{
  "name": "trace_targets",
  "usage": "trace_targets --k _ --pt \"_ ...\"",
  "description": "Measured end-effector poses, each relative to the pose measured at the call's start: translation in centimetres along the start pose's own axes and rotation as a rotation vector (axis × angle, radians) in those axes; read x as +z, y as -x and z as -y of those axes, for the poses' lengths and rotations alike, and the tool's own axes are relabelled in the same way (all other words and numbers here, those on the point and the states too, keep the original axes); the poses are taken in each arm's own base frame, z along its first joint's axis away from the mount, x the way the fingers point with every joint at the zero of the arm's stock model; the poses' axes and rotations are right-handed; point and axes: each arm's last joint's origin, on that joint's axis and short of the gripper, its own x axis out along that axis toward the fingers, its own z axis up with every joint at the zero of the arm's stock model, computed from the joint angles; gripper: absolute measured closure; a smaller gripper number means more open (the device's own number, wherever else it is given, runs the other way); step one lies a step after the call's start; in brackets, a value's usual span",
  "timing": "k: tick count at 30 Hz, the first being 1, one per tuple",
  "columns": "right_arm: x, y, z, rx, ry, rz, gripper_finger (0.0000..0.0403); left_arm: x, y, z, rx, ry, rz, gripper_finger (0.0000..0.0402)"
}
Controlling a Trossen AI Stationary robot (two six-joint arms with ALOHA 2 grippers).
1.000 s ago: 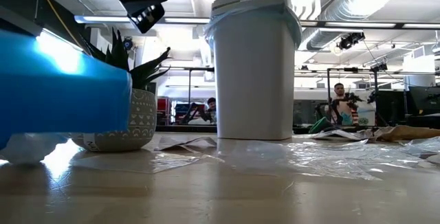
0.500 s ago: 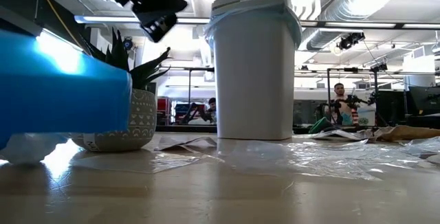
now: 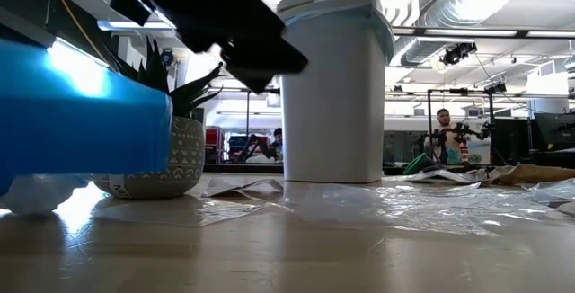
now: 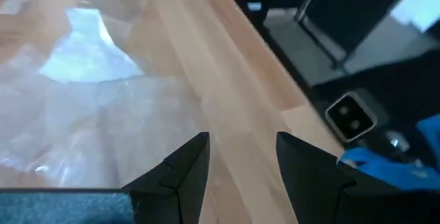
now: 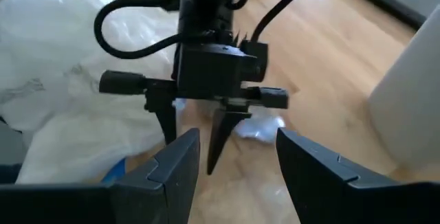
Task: Place trash/remove bag and relplace
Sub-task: Put the transparent plastic into the trash bin
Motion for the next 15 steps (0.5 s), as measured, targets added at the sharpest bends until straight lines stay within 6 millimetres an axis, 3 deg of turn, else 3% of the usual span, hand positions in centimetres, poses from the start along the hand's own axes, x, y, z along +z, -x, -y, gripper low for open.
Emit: trace_targets --k 5,15 --pt "-3.0 0.4 -1.8 0.0 -0.049 -0.028 0.0222 -0.6 -2.5 -0.2 0.051 -0.068 -0.102 0.0248" --pt "-6.6 4.4 -3.2 0.041 -0.129 -0.053 0.0222 -1.4 -5.3 -0.5 0.148 -0.181 -0.15 0.0248"
